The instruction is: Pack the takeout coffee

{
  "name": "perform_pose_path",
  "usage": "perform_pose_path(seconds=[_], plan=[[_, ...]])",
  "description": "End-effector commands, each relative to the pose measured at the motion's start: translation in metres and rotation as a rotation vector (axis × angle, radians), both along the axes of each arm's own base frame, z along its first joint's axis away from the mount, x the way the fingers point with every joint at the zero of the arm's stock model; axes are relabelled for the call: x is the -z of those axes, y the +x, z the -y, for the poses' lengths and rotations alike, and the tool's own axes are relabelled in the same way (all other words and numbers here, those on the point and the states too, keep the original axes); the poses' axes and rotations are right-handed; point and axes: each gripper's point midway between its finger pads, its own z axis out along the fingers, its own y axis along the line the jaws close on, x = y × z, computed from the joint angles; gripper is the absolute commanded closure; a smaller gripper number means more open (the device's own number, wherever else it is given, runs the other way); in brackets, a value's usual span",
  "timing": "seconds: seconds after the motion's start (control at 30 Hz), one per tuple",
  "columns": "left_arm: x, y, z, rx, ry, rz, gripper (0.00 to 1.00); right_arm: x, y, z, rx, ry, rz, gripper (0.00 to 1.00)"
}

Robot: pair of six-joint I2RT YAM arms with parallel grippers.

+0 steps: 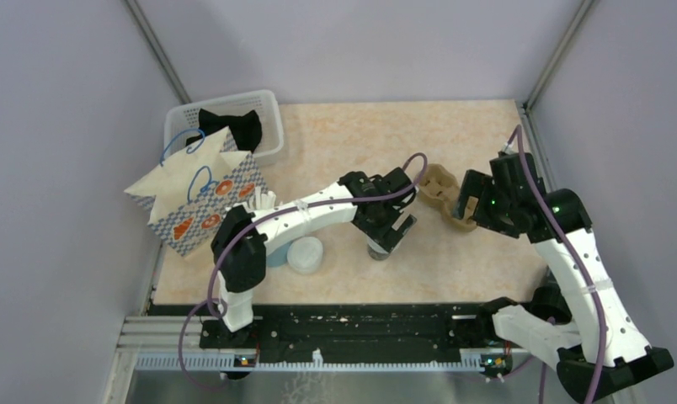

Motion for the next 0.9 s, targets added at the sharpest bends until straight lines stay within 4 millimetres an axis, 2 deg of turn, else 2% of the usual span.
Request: perform_pose_path(seconds=[0.0, 0.23, 0.47, 0.57, 0.67, 0.73, 0.87], plan=[[-0.005, -0.001, 0.003, 0.014, 0.011, -0.003, 0.02, 0.006, -0.006, -0.004, -0.052, 0.006, 0.002, 0.01], [-0.024, -0.012, 0.013, 0.016, -0.062, -0.041, 0.02, 0.006, -0.007, -0.008, -0.066, 0.021, -0.005, 0.01], [-0.048, -0.018, 0.007, -0.028, -0.116, -0.037, 0.02, 0.011, -0.011, 0.000, -0.068, -0.033, -0.055, 0.01], [-0.068, -0.023, 0.003, -0.055, -0.166, -0.026, 0.02, 0.023, -0.012, 0.019, -0.005, -0.122, -0.123, 0.01], [-0.095, -0.030, 0.004, -0.057, -0.256, -0.027, 0.02, 0.035, -0.009, 0.053, 0.118, -0.172, -0.185, 0.01], [-0.113, -0.032, 0.007, -0.044, -0.325, -0.010, 0.02, 0.043, -0.003, 0.073, 0.209, -0.135, -0.197, 0.01], [-0.148, -0.030, 0.013, 0.035, -0.458, 0.065, 0.02, 0.058, -0.001, 0.138, 0.485, -0.165, -0.273, 0.01]])
